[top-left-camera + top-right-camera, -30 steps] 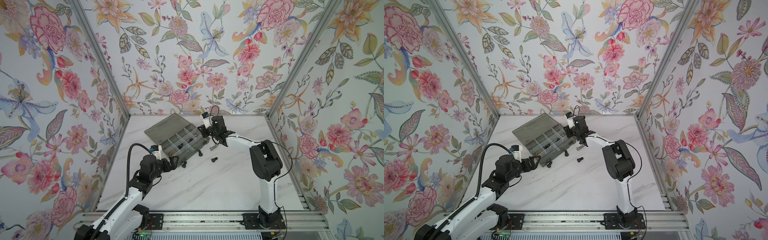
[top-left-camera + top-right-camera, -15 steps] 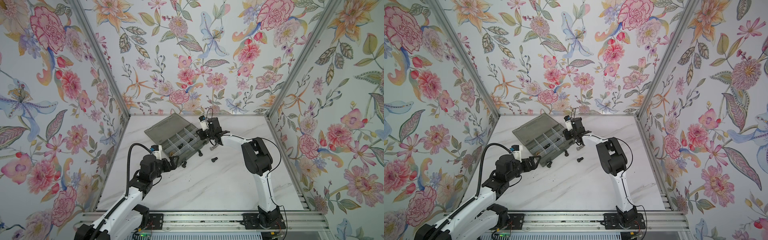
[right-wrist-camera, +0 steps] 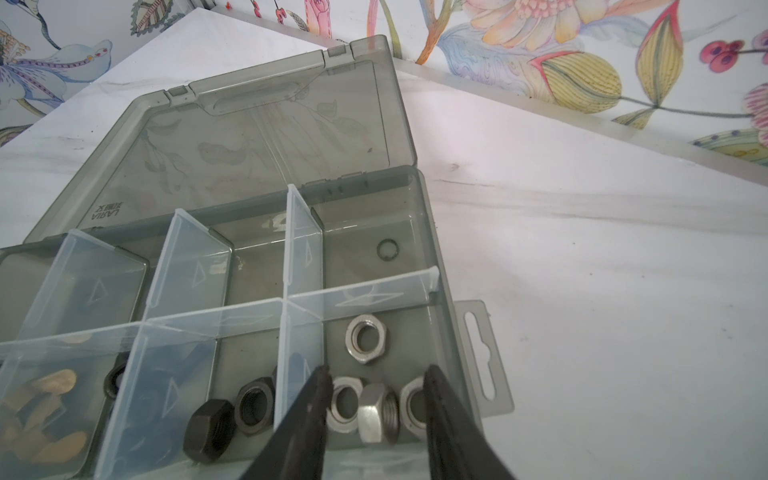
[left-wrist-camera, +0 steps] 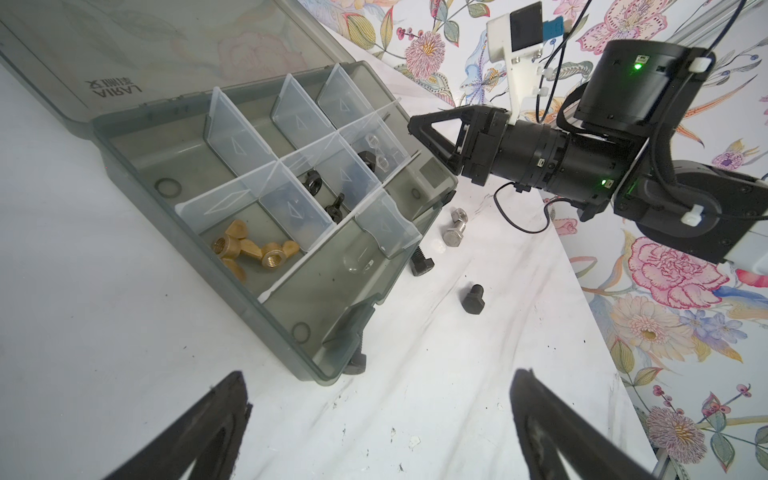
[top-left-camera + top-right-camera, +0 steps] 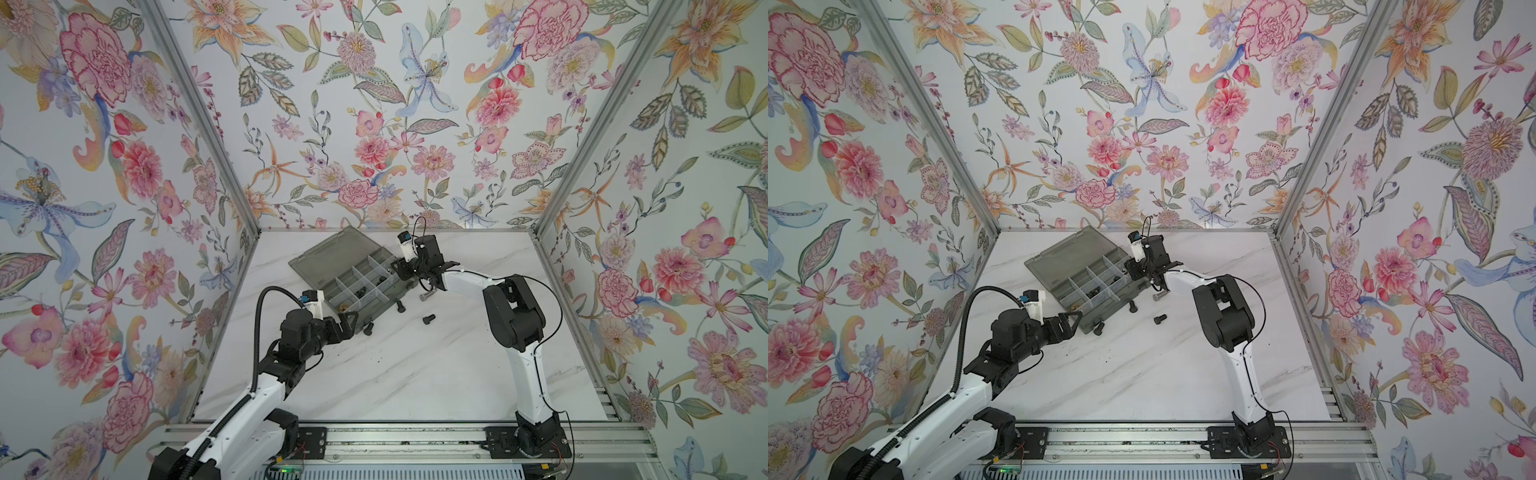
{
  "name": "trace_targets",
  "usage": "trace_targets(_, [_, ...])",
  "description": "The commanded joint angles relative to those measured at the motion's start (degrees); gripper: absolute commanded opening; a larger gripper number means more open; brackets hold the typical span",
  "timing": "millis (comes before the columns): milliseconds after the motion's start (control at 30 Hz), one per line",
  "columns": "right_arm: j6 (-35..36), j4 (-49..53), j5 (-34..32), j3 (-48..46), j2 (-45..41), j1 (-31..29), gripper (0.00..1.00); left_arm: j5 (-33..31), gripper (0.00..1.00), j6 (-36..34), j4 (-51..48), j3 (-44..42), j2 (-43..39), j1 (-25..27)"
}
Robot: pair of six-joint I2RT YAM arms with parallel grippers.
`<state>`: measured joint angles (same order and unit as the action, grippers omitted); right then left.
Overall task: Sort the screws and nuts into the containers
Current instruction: 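Open the right gripper to drop the silver hex nut into the compartment, then move the right gripper down over a loose silver hex nut beside the box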
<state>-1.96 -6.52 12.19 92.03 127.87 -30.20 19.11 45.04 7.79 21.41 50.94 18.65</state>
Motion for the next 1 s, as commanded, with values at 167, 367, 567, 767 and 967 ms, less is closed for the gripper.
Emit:
trace_targets(167, [-1.0,-0.9,-4.3,-11.5,-14.6,0.1,0.45,0.0,1.0,0.0,0.9,-0.5,0.0,-0.6])
trace_targets(367, [-4.2,-0.5,-9.4,-21.8,-22.1,2.2,0.49,0.2,0.99,-0.1,1.0,0.5,1.1,-0.6])
trace_targets(567, [-5.1,0.1,-10.7,-25.8,-22.0,5.9,0.5,0.5,0.99,0.1,1.8,0.7,2.3,-0.6])
trace_targets(767, [-4.2,3.1,-9.0,-22.6,-17.4,8.1,0.51,0.1,0.99,-0.1,0.9,0.7,1.7,-0.6])
trace_targets(967, [-3.8,4.8,-8.0,-18.7,-13.5,8.2,0.51,-0.3,0.99,0.0,0.5,0.6,1.2,-0.6])
